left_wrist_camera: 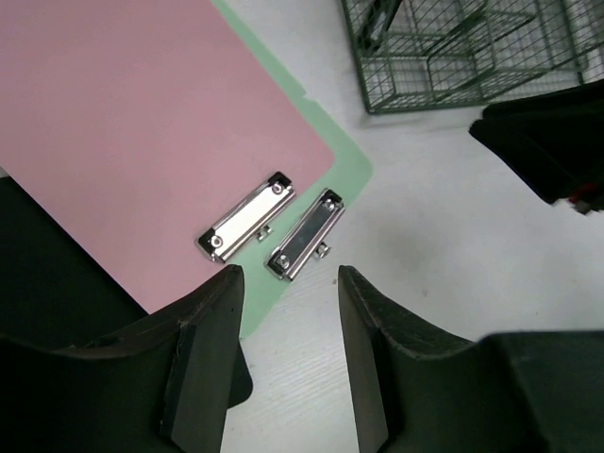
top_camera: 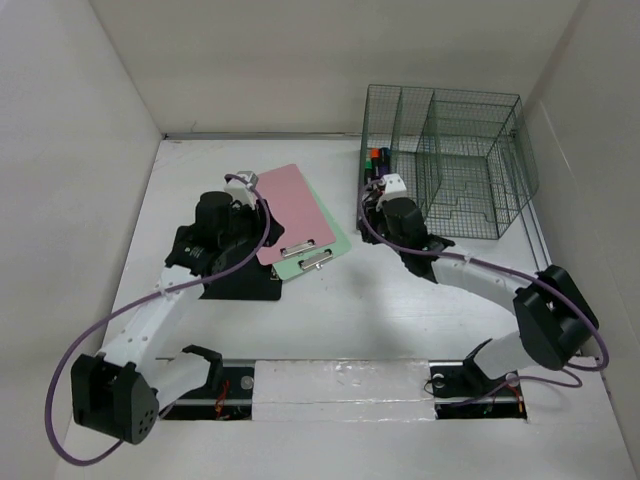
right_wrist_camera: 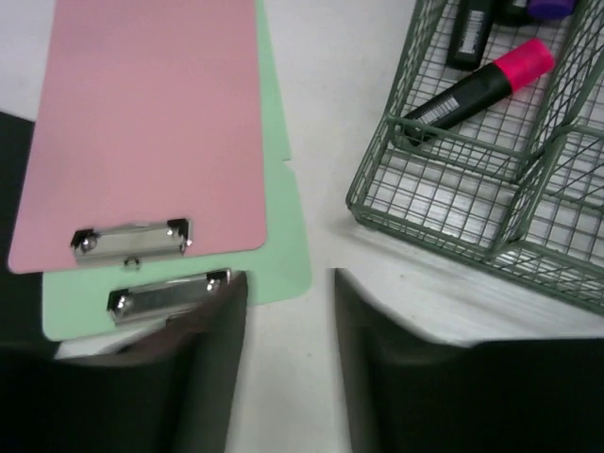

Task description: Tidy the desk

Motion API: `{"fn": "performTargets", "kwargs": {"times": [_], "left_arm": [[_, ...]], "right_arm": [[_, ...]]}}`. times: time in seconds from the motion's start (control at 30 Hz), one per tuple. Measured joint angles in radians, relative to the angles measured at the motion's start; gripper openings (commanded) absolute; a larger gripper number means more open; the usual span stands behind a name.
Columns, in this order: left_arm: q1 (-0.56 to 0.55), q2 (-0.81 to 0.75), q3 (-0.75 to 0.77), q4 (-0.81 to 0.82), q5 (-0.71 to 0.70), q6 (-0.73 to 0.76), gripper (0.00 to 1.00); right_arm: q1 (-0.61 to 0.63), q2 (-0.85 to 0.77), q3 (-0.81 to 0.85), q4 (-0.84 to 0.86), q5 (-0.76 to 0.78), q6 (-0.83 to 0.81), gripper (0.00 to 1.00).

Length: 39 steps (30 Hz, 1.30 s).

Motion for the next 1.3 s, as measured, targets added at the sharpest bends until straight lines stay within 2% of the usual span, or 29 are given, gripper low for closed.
{"fn": "performTargets", "kwargs": {"times": [0.1,0.27,0.37,0.6,0.83,0.97,1.3], "left_arm": [[-0.037,0.072,0.027,-0.020,-0.021,0.017,0.39],[-0.234,0.221,0.145,-0.074,-0.190,0.077,0.43],[-0.307,0.315,0.187,-0.074,-0.243,0.111,0.45],[-0.302,0.465,0.187,-0.110,-0.345,0.152,0.54],[-0.301,0.586,0.245,-0.118,-0.409,0.188,0.55],[-0.284,0.647,0.254,-0.119,-0.398,0.203,0.54],[-0.259,0.682,0.269,-0.119,-0.395,0.221,0.55]], "right_arm": [[0.005,-0.066,-0.042,-0.018,-0.044,0.011,0.66],[0.005,-0.204,-0.100,-0.050,-0.113,0.014,0.67],[0.005,-0.295,-0.173,-0.043,-0.144,0.018,0.66],[-0.017,-0.480,-0.274,-0.050,-0.171,0.025,0.65],[-0.079,-0.692,-0.331,-0.048,-0.175,0.040,0.64],[-0.111,-0.713,-0.336,-0.050,-0.198,0.045,0.64],[-0.127,-0.693,-0.341,-0.051,-0.250,0.049,0.62]]}}
